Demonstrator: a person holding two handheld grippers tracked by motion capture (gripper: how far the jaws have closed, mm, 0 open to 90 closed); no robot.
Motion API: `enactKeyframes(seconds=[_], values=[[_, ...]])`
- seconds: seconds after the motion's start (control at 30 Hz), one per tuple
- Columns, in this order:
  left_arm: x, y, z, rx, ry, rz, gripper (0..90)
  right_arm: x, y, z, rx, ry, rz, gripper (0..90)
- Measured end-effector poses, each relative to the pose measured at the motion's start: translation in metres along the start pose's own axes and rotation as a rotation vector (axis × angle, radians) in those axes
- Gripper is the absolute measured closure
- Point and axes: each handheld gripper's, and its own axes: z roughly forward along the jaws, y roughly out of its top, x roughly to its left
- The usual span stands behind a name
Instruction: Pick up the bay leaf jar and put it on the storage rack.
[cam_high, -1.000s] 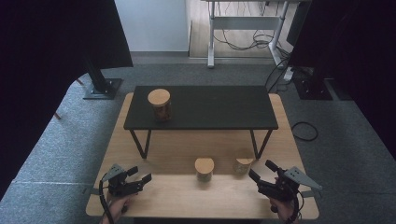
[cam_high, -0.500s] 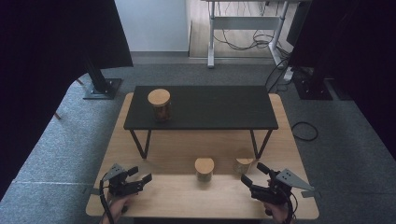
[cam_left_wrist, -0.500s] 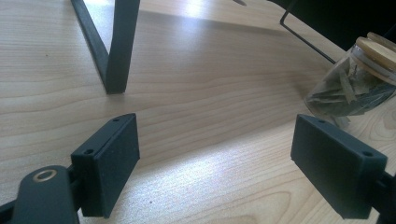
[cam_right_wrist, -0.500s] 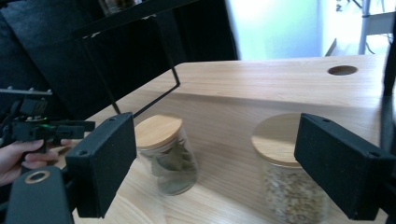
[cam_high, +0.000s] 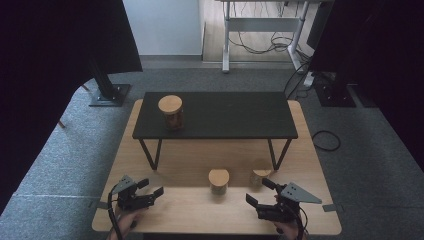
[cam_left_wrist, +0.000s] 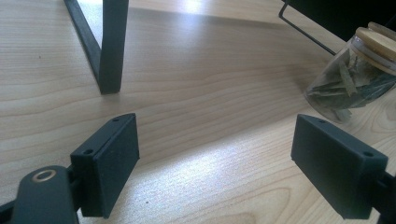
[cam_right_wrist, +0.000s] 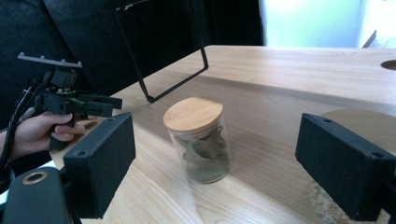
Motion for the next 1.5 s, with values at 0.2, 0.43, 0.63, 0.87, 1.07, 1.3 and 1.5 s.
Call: enactKeyframes(seconds=[0.2,0.43,0.63,0.87,1.07,1.3,1.5], values=[[0.001,0.0,0.0,-0.004,-0.001,-0.012,14.7,0.003,-0.003,0.007,0.026,0.007,-0.003,11.5],[0.001,0.0,0.0,-0.001,0.004,-0.01,14.6,0.005,-0.007,0.014,0.051,0.011,0.0,11.5],[0.001,0.0,0.0,0.002,0.007,-0.009,14.6,0.007,-0.011,0.021,0.075,0.015,-0.005,11.9],[0.001,0.0,0.001,0.005,0.005,-0.008,14.7,0.007,-0.014,0.029,0.096,0.007,-0.01,11.6],[0.0,0.0,0.001,0.01,0.005,-0.003,14.7,0.007,-0.017,0.035,0.109,0.013,-0.008,11.0],[0.0,0.001,0.001,0.013,0.0,-0.001,14.8,0.011,-0.021,0.048,0.135,0.006,-0.02,10.3],[0.0,0.001,0.001,0.016,-0.002,0.0,14.7,0.014,-0.022,0.057,0.139,0.001,-0.018,10.2]])
